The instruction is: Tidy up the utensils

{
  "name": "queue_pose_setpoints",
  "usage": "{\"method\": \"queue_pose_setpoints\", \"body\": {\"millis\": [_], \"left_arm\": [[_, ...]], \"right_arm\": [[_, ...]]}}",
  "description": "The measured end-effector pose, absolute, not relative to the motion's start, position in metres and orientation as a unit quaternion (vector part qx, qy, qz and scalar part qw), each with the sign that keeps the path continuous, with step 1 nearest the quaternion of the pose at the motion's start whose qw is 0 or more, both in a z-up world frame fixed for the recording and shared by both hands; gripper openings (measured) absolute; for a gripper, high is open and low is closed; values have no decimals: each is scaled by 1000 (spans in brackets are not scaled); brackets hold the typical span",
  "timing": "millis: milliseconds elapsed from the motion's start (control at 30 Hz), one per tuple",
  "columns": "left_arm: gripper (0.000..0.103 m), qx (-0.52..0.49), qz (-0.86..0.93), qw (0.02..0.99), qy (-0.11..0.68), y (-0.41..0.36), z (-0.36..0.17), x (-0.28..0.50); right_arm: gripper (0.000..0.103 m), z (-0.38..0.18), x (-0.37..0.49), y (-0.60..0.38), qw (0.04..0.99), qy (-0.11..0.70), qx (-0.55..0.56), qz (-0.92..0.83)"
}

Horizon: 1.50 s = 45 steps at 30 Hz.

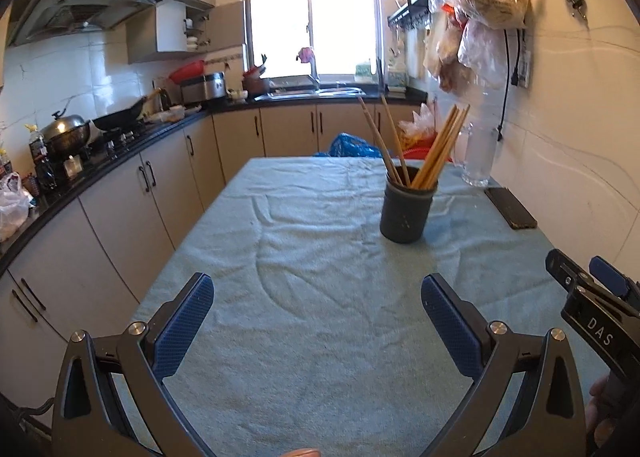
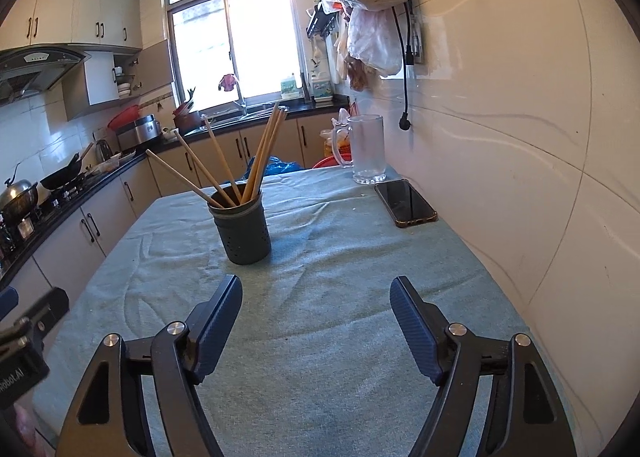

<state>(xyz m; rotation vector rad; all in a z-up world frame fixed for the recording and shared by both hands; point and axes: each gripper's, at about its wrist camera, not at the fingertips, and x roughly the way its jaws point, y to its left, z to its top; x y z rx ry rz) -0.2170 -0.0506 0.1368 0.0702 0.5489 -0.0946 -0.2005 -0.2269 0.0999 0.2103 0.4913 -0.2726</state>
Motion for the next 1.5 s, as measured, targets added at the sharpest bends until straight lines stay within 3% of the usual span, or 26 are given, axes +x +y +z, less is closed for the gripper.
{"method": "queue_pose_setpoints", "body": {"millis": [1500], "left_arm": [[103, 30, -47, 944, 324, -54, 103, -185]], "right_arm": [[83, 82, -190, -224, 959, 227, 86, -146]]}}
